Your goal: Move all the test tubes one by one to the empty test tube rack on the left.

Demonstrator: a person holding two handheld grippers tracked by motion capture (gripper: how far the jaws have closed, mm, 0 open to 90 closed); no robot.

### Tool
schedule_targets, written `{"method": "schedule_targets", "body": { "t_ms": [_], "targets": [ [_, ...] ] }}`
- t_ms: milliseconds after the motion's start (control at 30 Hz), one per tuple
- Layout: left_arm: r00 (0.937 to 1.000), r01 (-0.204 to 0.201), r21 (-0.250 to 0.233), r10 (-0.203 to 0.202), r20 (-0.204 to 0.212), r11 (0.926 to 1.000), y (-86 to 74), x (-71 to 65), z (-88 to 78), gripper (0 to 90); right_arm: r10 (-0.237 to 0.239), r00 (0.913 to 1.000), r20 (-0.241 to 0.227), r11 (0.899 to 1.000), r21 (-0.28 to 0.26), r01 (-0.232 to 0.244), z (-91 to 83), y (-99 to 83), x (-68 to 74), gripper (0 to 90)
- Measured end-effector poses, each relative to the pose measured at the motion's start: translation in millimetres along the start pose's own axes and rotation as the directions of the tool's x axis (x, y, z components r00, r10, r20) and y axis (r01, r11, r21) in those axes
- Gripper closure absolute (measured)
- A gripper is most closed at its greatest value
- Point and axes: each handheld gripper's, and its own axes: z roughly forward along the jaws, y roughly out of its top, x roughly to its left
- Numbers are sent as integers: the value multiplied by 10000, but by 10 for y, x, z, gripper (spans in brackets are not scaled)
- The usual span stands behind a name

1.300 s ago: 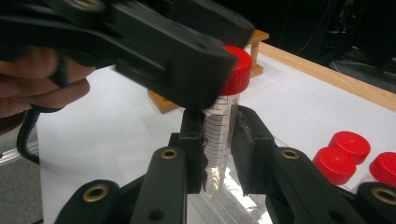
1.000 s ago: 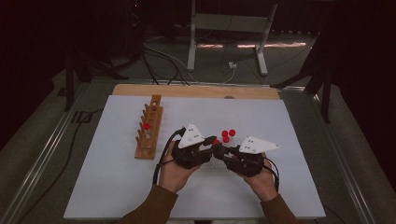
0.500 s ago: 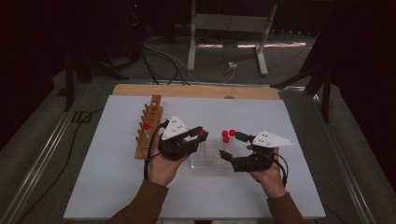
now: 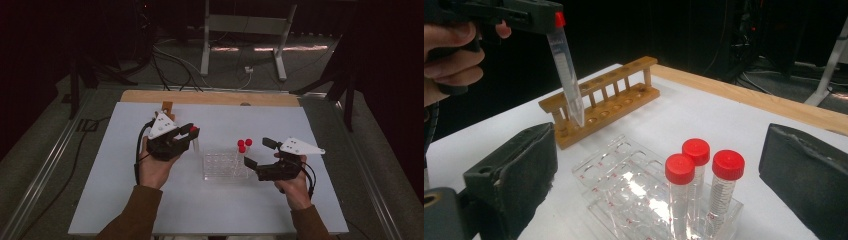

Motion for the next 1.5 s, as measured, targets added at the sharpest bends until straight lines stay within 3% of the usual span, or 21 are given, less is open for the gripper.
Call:
{"method": "schedule_targets", "body": {
  "t_ms": [267, 733, 1300, 1500],
  "targets": [
    [9961, 221, -42, -224, -848, 9997, -12, 246, -113, 712, 84, 10000, 48, 9999, -68, -83, -11, -4, -14, 19],
    [9811, 464, 58, -444, -1881, 9989, -59, 623, -147, 712, 89, 10000, 35, 9999, -64, -89, -4, -19, -20, 19],
    [9559, 630, 144, -562, -2881, 9979, -113, 800, -110, 711, 83, 10000, -22, 10000, -37, -83, 6, -35, -18, 20],
    [9544, 718, 426, -562, -2931, 9965, -171, 830, -82, 710, 78, 10000, -41, 10000, 1, -78, 17, -43, -14, 20]
  ]
}}
